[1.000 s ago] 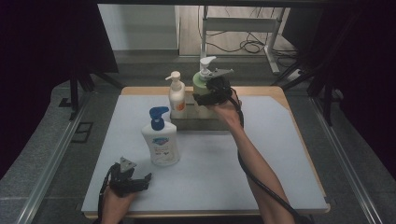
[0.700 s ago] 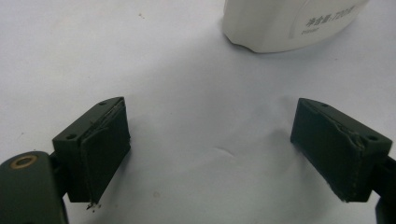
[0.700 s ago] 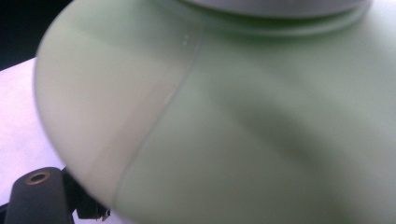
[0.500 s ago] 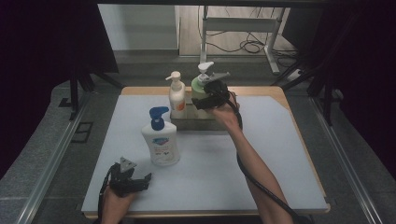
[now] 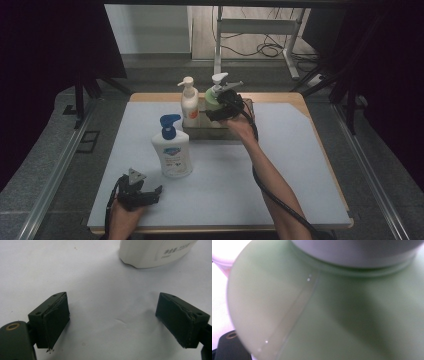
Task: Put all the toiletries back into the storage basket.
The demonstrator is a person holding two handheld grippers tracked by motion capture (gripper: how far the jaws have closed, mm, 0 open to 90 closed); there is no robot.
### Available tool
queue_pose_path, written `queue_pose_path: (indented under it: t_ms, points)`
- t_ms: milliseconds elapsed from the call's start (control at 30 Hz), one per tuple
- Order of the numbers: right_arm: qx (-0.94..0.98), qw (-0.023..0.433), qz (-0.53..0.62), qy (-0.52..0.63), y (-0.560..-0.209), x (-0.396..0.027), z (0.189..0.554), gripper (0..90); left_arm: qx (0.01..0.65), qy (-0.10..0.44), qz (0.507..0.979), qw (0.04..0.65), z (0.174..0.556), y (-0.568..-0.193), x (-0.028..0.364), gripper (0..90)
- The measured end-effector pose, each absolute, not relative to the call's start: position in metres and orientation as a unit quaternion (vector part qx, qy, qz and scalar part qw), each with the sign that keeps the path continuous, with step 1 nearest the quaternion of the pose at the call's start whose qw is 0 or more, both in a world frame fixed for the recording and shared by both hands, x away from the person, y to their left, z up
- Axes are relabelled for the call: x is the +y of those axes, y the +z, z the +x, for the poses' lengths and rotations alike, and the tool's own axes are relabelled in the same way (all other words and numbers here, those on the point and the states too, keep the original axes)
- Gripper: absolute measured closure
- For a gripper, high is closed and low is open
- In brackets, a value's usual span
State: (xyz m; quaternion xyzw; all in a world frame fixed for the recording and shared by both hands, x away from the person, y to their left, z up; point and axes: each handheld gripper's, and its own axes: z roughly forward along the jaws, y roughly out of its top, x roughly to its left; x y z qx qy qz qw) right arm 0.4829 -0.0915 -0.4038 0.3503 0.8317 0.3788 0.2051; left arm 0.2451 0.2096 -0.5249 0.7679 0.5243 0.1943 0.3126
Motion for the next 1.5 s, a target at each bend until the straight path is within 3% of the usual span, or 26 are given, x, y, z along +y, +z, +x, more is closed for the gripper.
queue_pose_path:
  t_ms: [967,1200,1500]
  points:
    - [0.825,0.174,0.374,0.386,-0.419,-0.099,0.494,11.6,0.524,0.194,0.768,0.312,0.245,-0.525,0.210,11.5]
    - [0.819,0.158,0.372,0.407,-0.417,-0.102,0.494,5.0,0.524,0.194,0.768,0.312,0.245,-0.525,0.210,11.5]
    - [0.823,0.160,0.358,0.411,-0.412,-0.110,0.486,4.0,0.524,0.195,0.768,0.313,0.245,-0.525,0.210,11.5]
